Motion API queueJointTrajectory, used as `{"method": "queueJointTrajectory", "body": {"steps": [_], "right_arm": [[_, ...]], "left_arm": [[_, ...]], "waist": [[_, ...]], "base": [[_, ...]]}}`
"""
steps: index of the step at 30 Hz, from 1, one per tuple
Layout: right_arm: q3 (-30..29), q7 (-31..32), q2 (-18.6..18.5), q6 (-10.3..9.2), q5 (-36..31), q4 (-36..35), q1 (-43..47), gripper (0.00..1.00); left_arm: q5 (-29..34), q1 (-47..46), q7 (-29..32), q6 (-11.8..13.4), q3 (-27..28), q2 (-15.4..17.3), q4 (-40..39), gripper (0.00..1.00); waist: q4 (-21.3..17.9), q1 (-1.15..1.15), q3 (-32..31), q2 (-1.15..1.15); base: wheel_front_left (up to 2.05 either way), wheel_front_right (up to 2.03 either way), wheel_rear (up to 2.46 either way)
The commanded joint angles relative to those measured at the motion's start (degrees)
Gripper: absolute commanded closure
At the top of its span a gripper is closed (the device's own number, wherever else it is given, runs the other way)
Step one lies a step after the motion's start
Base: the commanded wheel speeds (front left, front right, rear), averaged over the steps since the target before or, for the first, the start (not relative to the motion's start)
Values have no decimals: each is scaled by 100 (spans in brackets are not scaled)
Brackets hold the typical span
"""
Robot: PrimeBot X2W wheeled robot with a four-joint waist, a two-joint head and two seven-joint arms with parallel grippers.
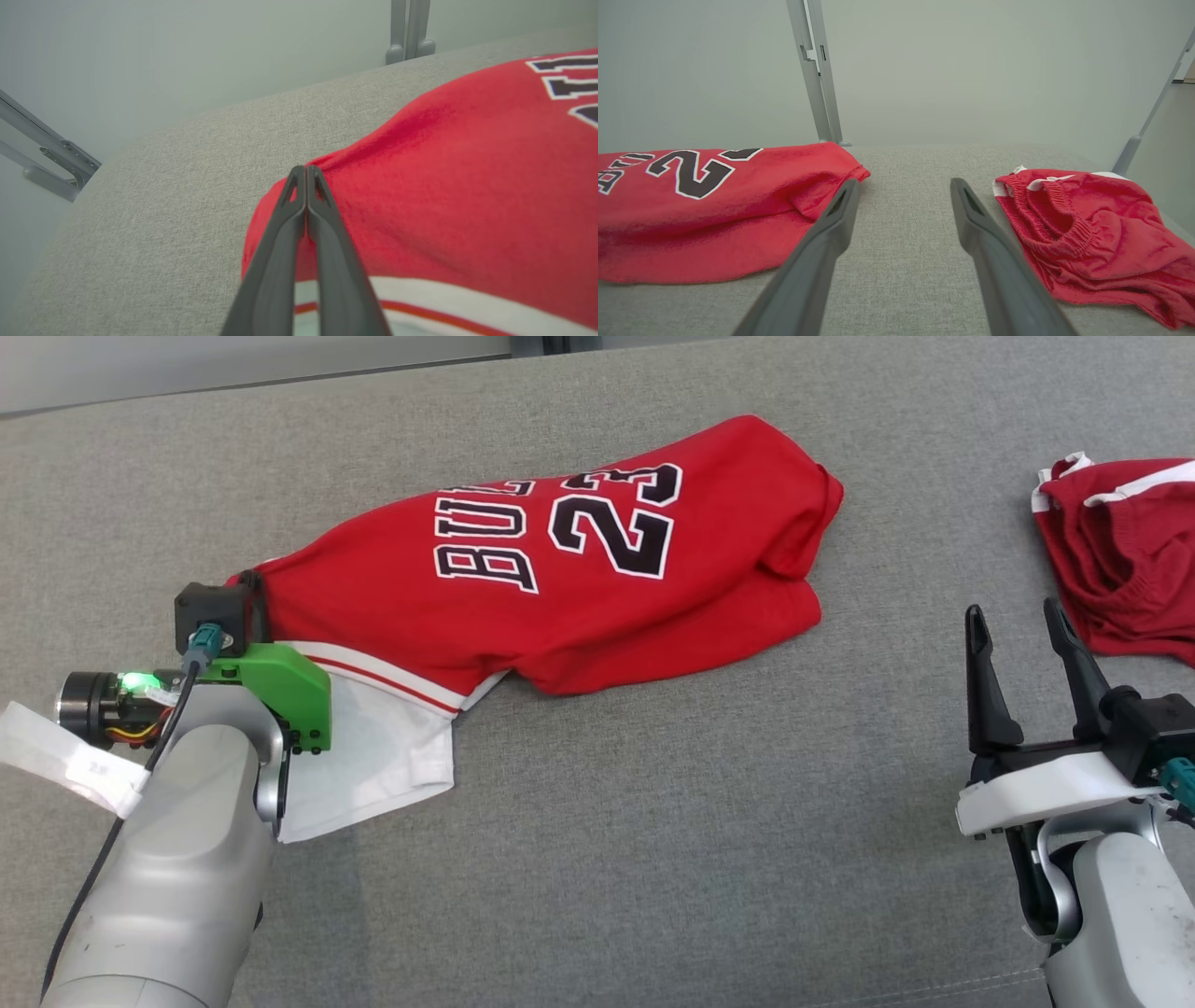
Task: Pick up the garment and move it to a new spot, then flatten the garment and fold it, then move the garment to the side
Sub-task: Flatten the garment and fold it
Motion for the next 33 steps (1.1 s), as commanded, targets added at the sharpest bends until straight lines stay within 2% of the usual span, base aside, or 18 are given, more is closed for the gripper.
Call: {"method": "queueJointTrajectory", "body": {"steps": [1,4,5,6,7,11,19,24,28,33], "right_arm": [[-20,21,17,0,-28,69,82,0],[48,60,62,0,-12,184,109,0],[81,82,68,0,6,221,112,0],[136,93,64,0,28,288,99,0],[185,114,60,0,48,339,80,0],[402,174,7,0,63,580,-53,0],[667,291,-50,0,8,1123,-317,0],[696,472,-154,0,-5,1736,-624,0],[673,604,-289,0,-45,2362,-978,0],[684,630,-367,0,20,3131,-1473,0]], "left_arm": [[-61,-80,-13,46,37,56,58,100],[-145,-1,-46,56,89,5,118,100],[-153,36,-63,58,91,-19,110,73],[-158,86,-85,44,87,-72,73,26],[-160,118,-90,38,86,-108,29,0],[-166,305,-130,17,82,-279,-343,0],[27,1400,-124,76,307,-451,-2260,0],[105,2292,-125,94,499,-610,-3360,0],[167,2810,-126,139,575,-715,-3921,0],[228,3113,-126,141,607,-804,-4238,0]], "waist": [[-16,0,-7,0],[-23,0,-53,0],[-20,0,-72,0],[-8,0,-105,0],[6,0,-127,0],[133,0,-244,0],[483,0,-422,0],[767,0,-433,0],[1010,0,-340,0],[1264,0,-192,0]], "base": [[0,0,0],[0,0,0],[0,0,0],[0,0,0],[0,0,0],[0,0,0],[0,0,0],[0,0,0],[0,0,0],[0,0,0]]}}
